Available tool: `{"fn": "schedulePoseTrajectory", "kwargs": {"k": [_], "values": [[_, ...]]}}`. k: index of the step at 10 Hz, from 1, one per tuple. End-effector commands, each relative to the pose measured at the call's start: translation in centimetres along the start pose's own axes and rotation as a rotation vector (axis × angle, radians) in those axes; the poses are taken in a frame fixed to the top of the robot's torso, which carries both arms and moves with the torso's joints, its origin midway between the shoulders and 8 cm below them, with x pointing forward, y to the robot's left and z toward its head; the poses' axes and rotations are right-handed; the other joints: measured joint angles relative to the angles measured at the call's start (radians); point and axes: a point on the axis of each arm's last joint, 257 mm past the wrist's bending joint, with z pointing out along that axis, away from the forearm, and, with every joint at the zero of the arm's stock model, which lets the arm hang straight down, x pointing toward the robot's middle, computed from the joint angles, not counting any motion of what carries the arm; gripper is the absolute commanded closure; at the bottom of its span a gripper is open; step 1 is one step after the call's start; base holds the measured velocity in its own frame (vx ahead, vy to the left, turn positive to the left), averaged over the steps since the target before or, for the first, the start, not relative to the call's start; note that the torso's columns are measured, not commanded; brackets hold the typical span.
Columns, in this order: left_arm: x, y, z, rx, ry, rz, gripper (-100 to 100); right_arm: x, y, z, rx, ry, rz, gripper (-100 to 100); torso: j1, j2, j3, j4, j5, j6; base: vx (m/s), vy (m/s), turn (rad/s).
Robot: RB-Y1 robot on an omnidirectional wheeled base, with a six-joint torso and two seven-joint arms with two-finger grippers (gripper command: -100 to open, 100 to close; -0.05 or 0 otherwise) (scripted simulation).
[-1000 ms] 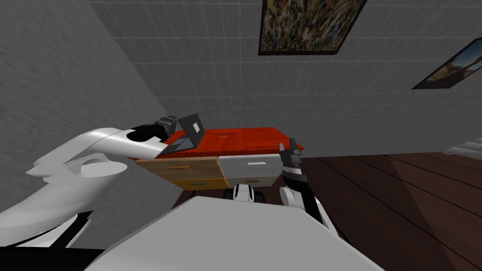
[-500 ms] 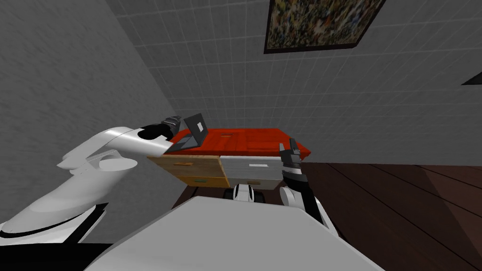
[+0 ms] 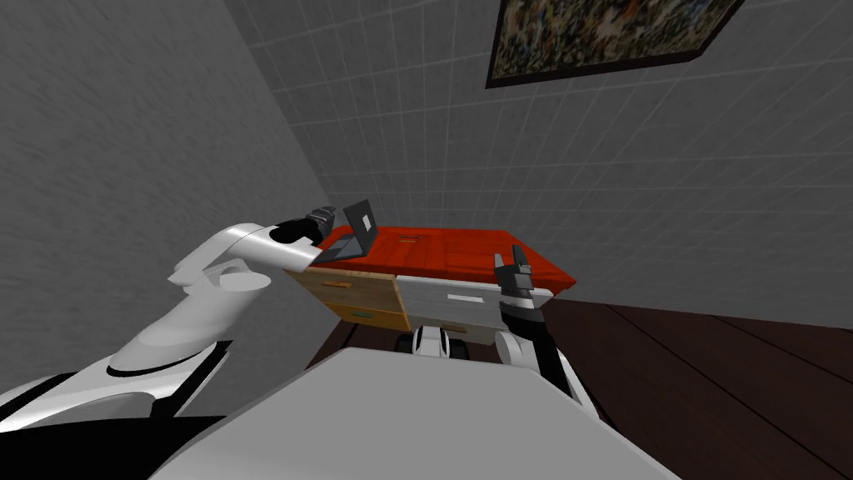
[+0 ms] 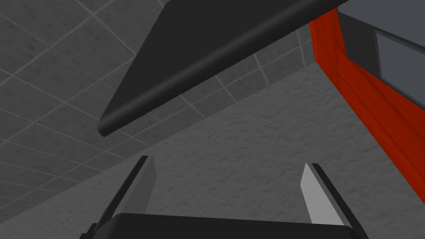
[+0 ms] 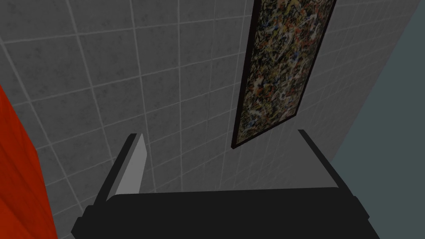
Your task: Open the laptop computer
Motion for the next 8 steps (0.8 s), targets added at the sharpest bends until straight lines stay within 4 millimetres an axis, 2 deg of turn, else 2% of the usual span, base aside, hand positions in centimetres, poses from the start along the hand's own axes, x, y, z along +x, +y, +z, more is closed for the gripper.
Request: {"fn": "schedulePoseTrajectory", "kwargs": {"k": [1,2,3,4,5,6,7,8], "values": [[1.4,-1.7,0.5,0.030,0.029,-0.004,-100,0.0,0.0,0.0,0.000,0.000,0.000,0,0.000,0.000,0.000,0.000,0.000,0.001,0.012,0.000,-0.010],[3.3,-1.6,1.1,0.025,0.060,0.000,-100,0.0,0.0,0.0,0.000,0.000,0.000,0,-0.001,0.001,0.001,0.000,0.000,0.001,0.016,0.008,0.320],[3.7,-2.7,1.0,0.047,0.068,-0.003,-100,0.0,0.0,0.0,0.000,0.000,0.000,0,0.001,0.001,0.001,0.000,0.000,-0.001,-0.015,-0.012,0.092],[5.3,-2.7,1.6,0.042,0.095,0.001,-100,0.0,0.0,0.0,0.000,0.000,0.000,0,-0.001,0.002,0.001,0.001,0.000,0.001,-0.032,-0.043,0.146],[6.0,-4.0,1.4,0.066,0.109,0.002,-100,0.0,0.0,0.0,0.000,0.000,0.000,0,-0.003,0.003,0.002,0.001,-0.001,0.000,-0.032,-0.043,0.124],[5.9,-4.6,1.3,0.078,0.107,-0.003,-100,0.0,0.0,0.0,0.000,0.000,0.000,0,-0.002,0.002,0.001,0.001,-0.001,0.001,0.000,0.000,0.000],[7.6,-4.9,1.8,0.080,0.134,0.003,-100,0.0,0.0,0.0,0.000,0.000,0.000,0,0.001,0.000,0.000,0.000,0.000,0.001,-0.017,-0.028,0.078],[8.3,-6.3,1.5,0.105,0.146,0.004,-100,0.0,0.0,0.0,0.000,0.000,0.000,0,0.000,0.000,0.000,-0.001,0.000,0.001,-0.033,-0.044,0.126]]}}
